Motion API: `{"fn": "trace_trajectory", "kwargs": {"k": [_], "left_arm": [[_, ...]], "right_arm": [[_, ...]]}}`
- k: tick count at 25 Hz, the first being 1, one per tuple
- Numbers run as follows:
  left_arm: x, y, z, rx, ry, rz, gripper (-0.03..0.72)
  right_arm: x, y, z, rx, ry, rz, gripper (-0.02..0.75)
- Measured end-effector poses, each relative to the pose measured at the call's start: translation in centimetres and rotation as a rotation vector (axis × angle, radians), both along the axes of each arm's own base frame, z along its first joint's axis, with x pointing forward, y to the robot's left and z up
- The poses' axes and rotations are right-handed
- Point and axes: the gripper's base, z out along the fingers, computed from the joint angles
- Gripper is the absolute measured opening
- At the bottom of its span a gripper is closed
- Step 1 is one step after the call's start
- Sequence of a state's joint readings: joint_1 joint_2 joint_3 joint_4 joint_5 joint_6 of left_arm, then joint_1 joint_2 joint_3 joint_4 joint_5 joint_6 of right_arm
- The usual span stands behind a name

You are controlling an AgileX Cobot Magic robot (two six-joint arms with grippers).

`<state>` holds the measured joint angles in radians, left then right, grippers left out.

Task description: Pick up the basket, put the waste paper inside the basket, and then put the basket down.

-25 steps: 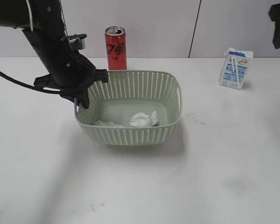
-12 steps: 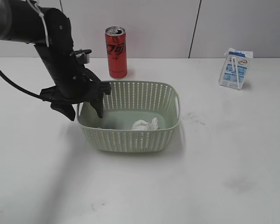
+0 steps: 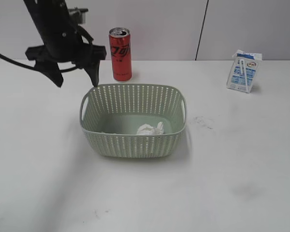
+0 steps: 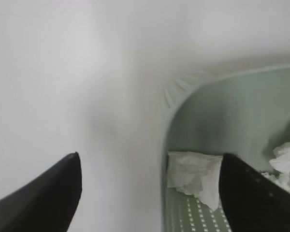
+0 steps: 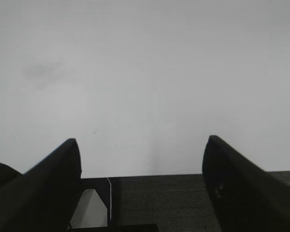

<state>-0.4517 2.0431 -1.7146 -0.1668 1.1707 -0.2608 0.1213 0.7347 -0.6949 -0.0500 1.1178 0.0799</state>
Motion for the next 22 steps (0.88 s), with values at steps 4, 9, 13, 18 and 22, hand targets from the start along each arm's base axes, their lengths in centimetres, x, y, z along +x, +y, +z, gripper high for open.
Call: {"fn": "trace_trajectory", "kwargs": {"k": [4, 9, 13, 18, 22], "left_arm": [[1.4, 0.8, 3.7, 0.056, -0.142, -0.05, 0.661], [3.0, 4.3, 6.8, 0.031, -0.232, 0.003, 0.655], [3.7, 8.8, 8.4, 0.037, -0.267, 0.086, 0.646], [2.7, 13.0, 10.2, 0.058, -0.296, 0.15, 0.631], [0.6, 14.8, 11.1, 0.089, -0.296, 0.165, 0.623]], "right_arm": [[-3.1, -0.4, -2.2, 0.007, -0.048, 0.001, 0.592], [-6.1, -0.5, -2.7, 0.056, -0.239, 0.008, 0.592], [-8.2, -0.7, -2.2, 0.081, -0.391, 0.012, 0.591], [-10.4, -1.0, -1.9, 0.098, -0.54, 0.015, 0.591], [-11.3, -1.1, -1.9, 0.104, -0.596, 0.016, 0.591]]}}
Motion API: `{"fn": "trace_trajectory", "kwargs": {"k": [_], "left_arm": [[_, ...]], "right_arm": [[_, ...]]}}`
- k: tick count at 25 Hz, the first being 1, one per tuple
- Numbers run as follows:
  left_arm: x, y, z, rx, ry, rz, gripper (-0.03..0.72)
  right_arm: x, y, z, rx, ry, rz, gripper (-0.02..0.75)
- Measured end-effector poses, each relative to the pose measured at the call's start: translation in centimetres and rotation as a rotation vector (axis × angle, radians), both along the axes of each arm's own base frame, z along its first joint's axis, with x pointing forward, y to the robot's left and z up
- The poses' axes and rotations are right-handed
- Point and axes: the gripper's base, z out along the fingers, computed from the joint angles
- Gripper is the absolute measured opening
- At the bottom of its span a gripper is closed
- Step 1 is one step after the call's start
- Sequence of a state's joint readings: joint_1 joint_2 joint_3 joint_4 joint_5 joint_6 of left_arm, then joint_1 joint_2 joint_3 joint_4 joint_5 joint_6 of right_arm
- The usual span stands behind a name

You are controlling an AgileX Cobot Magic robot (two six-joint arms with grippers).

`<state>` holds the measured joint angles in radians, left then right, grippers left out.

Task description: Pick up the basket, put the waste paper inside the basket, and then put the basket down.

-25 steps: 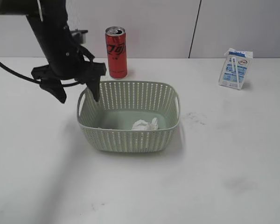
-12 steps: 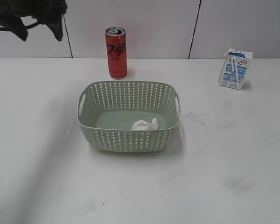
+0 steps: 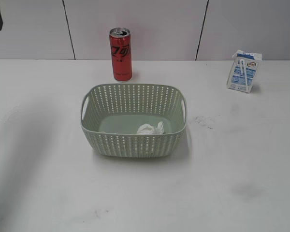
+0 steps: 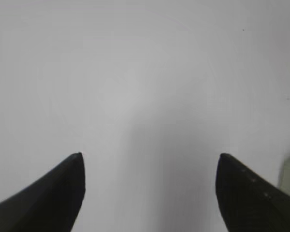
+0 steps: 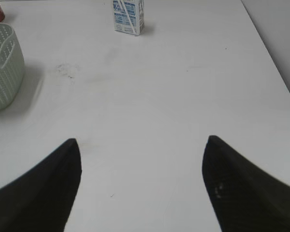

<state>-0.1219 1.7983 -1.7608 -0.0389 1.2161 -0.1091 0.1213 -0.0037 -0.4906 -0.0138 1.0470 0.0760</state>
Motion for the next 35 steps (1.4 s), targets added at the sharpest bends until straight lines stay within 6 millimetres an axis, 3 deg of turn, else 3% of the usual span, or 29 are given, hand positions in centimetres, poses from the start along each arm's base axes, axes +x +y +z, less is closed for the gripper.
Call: {"fn": "trace_trajectory", "kwargs": {"k": [6, 11, 23, 30, 35], "left_arm": [[-5.1, 1.1, 0.8, 0.07, 0.012, -0.043, 0.613], [-11.1, 1.9, 0.9, 0.078, 0.021, -0.049, 0.608], [-25.2, 3.9, -4.3, 0.121, 0.003, -0.053, 0.594], [-31.0, 4.7, -7.9, 0.117, -0.076, -0.049, 0.591], [-33.9, 4.9, -7.7, 0.082, -0.312, -0.038, 0.591]], "right_arm": [[0.0, 0.0, 0.0, -0.003, 0.0, 0.001, 0.592], [0.0, 0.0, 0.0, -0.003, 0.0, 0.001, 0.592], [0.0, 0.0, 0.0, -0.003, 0.0, 0.001, 0.59], [0.0, 0.0, 0.0, -0.003, 0.0, 0.001, 0.59], [0.0, 0.0, 0.0, -0.002, 0.0, 0.002, 0.59]]}}
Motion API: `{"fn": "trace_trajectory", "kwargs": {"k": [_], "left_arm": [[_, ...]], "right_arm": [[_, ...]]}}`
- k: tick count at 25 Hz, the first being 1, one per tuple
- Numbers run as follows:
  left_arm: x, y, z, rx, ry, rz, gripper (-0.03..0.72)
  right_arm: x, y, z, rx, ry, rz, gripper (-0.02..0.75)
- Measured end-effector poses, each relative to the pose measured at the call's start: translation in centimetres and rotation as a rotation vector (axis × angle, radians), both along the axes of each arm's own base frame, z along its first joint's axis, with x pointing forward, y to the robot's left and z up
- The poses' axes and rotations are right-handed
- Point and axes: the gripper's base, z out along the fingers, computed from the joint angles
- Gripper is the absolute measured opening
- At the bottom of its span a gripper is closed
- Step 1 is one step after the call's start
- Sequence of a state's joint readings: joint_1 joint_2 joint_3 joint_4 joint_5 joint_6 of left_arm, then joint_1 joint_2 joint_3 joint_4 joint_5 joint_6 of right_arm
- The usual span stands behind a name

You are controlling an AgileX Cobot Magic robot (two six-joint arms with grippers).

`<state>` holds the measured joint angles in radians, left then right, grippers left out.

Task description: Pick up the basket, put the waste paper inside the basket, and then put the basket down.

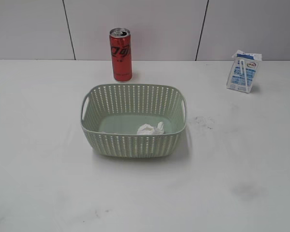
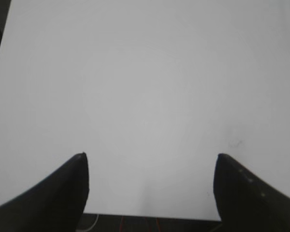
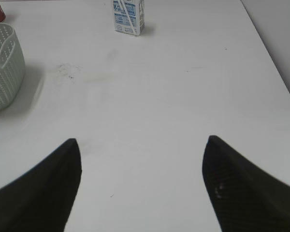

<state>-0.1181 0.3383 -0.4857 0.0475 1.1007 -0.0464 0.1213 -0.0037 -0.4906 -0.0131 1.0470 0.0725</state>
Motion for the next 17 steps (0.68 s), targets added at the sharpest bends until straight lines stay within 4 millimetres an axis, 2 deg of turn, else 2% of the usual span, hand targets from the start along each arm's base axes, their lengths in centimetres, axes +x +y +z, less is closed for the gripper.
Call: {"fn": "trace_trajectory", "kwargs": {"k": [4, 11, 17], "left_arm": [[-1.9, 0.2, 0.5, -0.022, -0.156, -0.002, 0.591], [-4.4, 0.5, 0.7, -0.045, -0.327, -0.003, 0.591], [-4.8, 0.5, 0.7, -0.054, -0.353, -0.006, 0.591]], "right_arm": [[0.0, 0.0, 0.0, 0.0, 0.0, 0.0, 0.59], [0.0, 0.0, 0.0, 0.0, 0.0, 0.0, 0.59], [0.0, 0.0, 0.0, 0.001, 0.001, 0.001, 0.59]]}}
